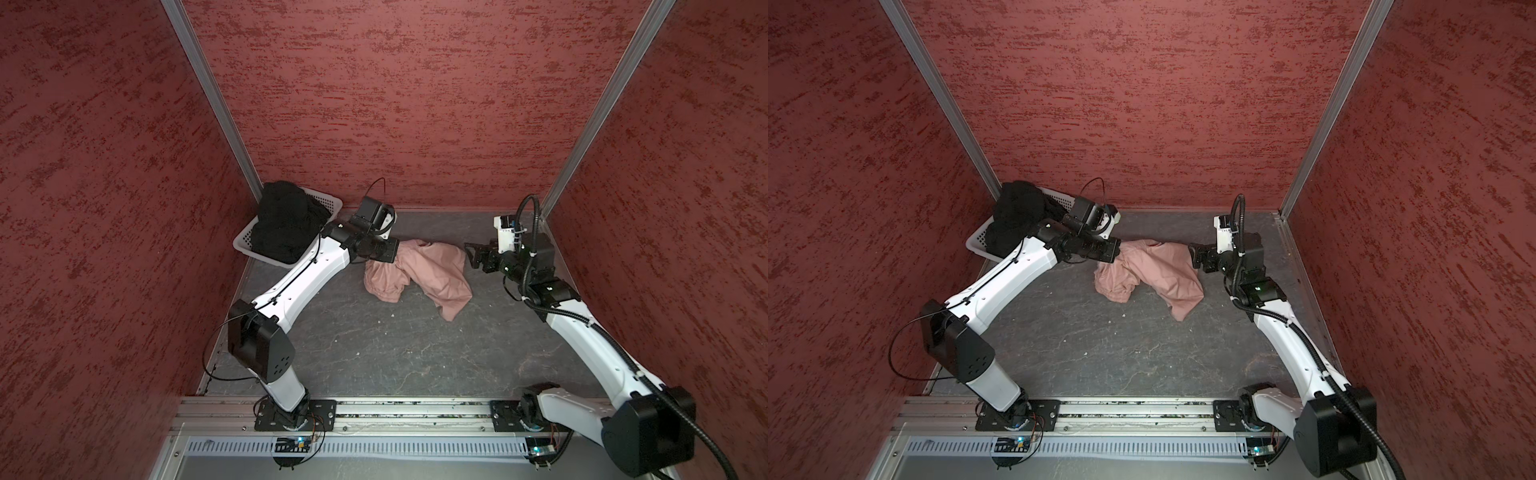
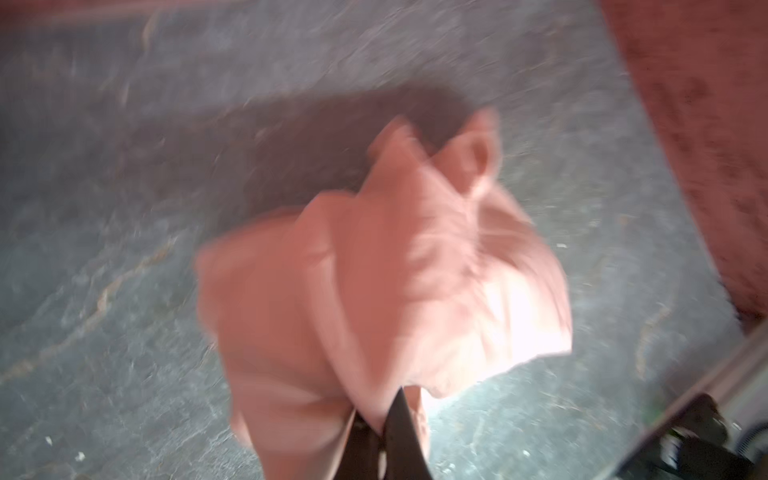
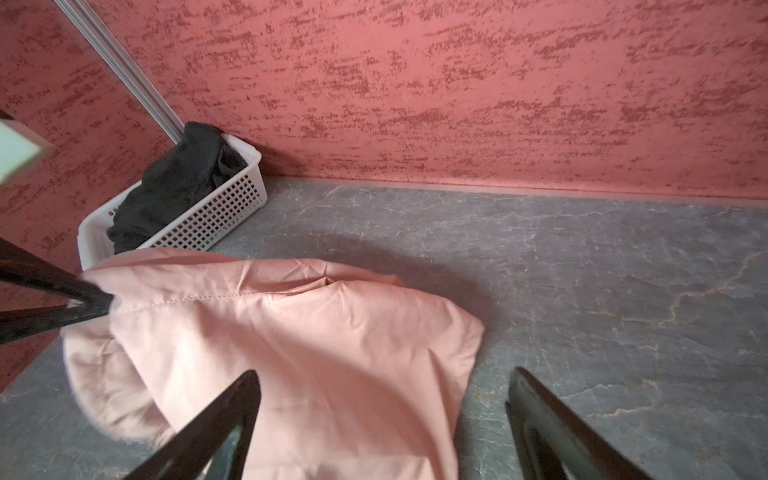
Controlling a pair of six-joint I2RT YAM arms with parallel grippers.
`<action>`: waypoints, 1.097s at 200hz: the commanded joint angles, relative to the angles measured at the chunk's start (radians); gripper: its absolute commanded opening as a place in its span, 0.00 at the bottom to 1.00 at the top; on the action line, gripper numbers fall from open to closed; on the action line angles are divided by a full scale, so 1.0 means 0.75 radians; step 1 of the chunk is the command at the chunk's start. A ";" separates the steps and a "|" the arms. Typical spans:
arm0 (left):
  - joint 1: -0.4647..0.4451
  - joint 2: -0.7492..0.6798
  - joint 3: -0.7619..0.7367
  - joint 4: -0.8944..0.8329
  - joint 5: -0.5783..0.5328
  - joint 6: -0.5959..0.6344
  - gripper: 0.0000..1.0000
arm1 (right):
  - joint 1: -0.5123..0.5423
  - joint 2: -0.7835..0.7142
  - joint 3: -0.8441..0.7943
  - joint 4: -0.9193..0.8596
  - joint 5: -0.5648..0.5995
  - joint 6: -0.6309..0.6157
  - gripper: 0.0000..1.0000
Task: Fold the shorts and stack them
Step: 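Lift the pink shorts out onto the table while the right gripper grasps them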
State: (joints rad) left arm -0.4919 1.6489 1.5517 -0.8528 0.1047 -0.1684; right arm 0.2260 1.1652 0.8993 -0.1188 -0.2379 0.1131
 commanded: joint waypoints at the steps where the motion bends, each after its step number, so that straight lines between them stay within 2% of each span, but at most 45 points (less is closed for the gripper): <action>1: 0.118 -0.118 -0.154 0.278 0.007 -0.055 0.22 | 0.130 0.060 0.014 -0.107 0.040 -0.127 0.90; 4: 0.132 -0.125 -0.166 0.283 0.009 -0.054 0.35 | 0.158 0.063 0.011 -0.106 0.041 -0.138 0.90; 9: 0.151 -0.134 -0.182 0.284 0.010 -0.049 0.67 | 0.202 0.068 0.004 -0.103 0.039 -0.153 0.90; 13: 0.161 -0.144 -0.186 0.280 0.001 -0.041 0.88 | 0.233 0.070 -0.003 -0.096 0.039 -0.155 0.90; 15: 0.165 -0.149 -0.187 0.276 -0.008 -0.036 0.96 | 0.248 0.069 -0.008 -0.091 0.039 -0.153 0.90; 18: 0.167 -0.157 -0.191 0.270 -0.029 -0.028 1.00 | 0.265 0.069 -0.015 -0.084 0.036 -0.149 0.90; 33: 0.162 -0.206 -0.206 0.235 -0.150 0.014 0.99 | 0.339 0.072 -0.046 -0.074 -0.002 -0.130 0.89; 68: 0.156 -0.310 -0.295 0.166 -0.254 0.037 0.99 | 0.544 0.102 -0.086 -0.112 0.001 -0.131 0.86; 88: 0.159 -0.343 -0.373 0.144 -0.288 -0.006 0.99 | 0.681 0.178 -0.074 -0.131 0.086 -0.173 0.86; 103: 0.200 -0.361 -0.437 0.128 -0.283 -0.067 0.99 | 0.753 0.269 -0.040 -0.162 0.235 -0.226 0.87; 130: 0.309 -0.393 -0.586 0.160 -0.172 -0.175 0.99 | 0.774 0.418 0.004 -0.192 0.510 -0.358 0.88; 146: 0.370 -0.419 -0.692 0.247 -0.051 -0.226 0.99 | 0.774 0.500 0.020 -0.143 0.542 -0.417 0.88; 162: 0.425 -0.444 -0.772 0.335 0.068 -0.268 0.99 | 0.773 0.593 0.068 -0.127 0.551 -0.429 0.83; 172: 0.438 -0.461 -0.800 0.375 0.081 -0.278 0.99 | 0.772 0.640 0.090 -0.117 0.579 -0.427 0.75; 180: 0.441 -0.471 -0.812 0.395 0.070 -0.277 1.00 | 0.770 0.657 0.107 -0.120 0.593 -0.417 0.63; 195: 0.445 -0.475 -0.810 0.433 0.058 -0.262 0.99 | 0.761 0.628 0.108 -0.124 0.574 -0.382 0.27; 206: 0.454 -0.458 -0.791 0.452 0.071 -0.254 0.99 | 0.751 0.567 0.076 -0.122 0.525 -0.338 0.06; 211: 0.461 -0.446 -0.779 0.460 0.080 -0.251 0.99 | 0.745 0.534 0.053 -0.125 0.499 -0.314 0.00; 219: 0.473 -0.420 -0.754 0.470 0.116 -0.244 0.99 | 0.735 0.478 0.011 -0.132 0.454 -0.276 0.00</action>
State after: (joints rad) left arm -0.1585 1.3155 0.9424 -0.5930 0.1295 -0.3511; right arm 0.7982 1.6360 0.9424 -0.2279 0.1448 -0.1478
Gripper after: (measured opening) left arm 0.994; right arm 0.041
